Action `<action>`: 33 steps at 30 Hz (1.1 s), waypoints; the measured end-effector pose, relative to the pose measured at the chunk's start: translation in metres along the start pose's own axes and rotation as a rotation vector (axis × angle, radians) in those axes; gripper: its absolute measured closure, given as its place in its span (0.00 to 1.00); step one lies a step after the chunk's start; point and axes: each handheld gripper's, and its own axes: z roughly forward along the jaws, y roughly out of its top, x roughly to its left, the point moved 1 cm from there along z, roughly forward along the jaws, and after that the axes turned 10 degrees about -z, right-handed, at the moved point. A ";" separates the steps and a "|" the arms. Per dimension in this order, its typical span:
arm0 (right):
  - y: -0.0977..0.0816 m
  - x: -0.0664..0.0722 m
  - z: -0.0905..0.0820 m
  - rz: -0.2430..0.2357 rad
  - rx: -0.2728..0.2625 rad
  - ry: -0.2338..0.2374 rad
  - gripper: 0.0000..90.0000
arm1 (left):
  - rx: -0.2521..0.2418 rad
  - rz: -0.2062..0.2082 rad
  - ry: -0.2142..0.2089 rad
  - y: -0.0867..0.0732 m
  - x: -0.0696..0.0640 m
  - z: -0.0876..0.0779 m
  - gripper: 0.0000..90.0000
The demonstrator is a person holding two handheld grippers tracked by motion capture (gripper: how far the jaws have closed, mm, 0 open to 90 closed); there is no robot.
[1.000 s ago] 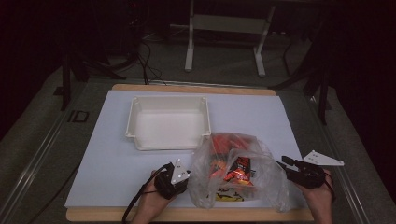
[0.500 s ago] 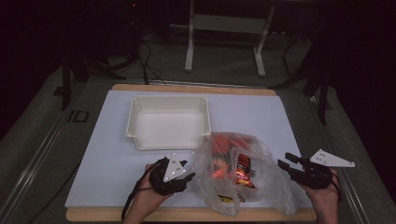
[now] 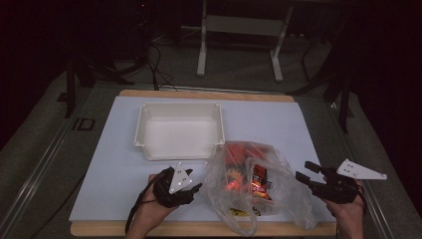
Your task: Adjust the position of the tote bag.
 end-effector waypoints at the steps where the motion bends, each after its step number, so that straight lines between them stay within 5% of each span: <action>1: 0.000 0.002 0.002 -0.003 0.000 0.034 0.41 | -0.005 -0.006 0.003 0.000 0.001 -0.001 0.52; 12: -0.013 0.005 0.037 0.003 0.100 0.086 0.38 | -0.078 0.020 -0.035 0.033 -0.018 0.004 0.44; 18: -0.016 0.008 0.049 -0.001 0.128 0.103 0.39 | -0.112 0.026 -0.044 0.063 -0.036 0.017 0.25; 24: -0.015 0.013 0.057 -0.014 0.142 0.114 0.39 | -0.119 0.002 -0.111 0.094 -0.059 0.037 0.05; 27: -0.014 0.016 0.061 -0.027 0.152 0.118 0.39 | -0.109 0.017 -0.132 0.107 -0.074 0.050 0.03; 32: -0.014 0.018 0.064 -0.040 0.161 0.118 0.39 | -0.050 0.061 -0.084 0.112 -0.091 0.076 0.02; 33: -0.014 0.018 0.064 -0.039 0.159 0.118 0.39 | 0.005 0.056 -0.026 0.109 -0.093 0.087 0.02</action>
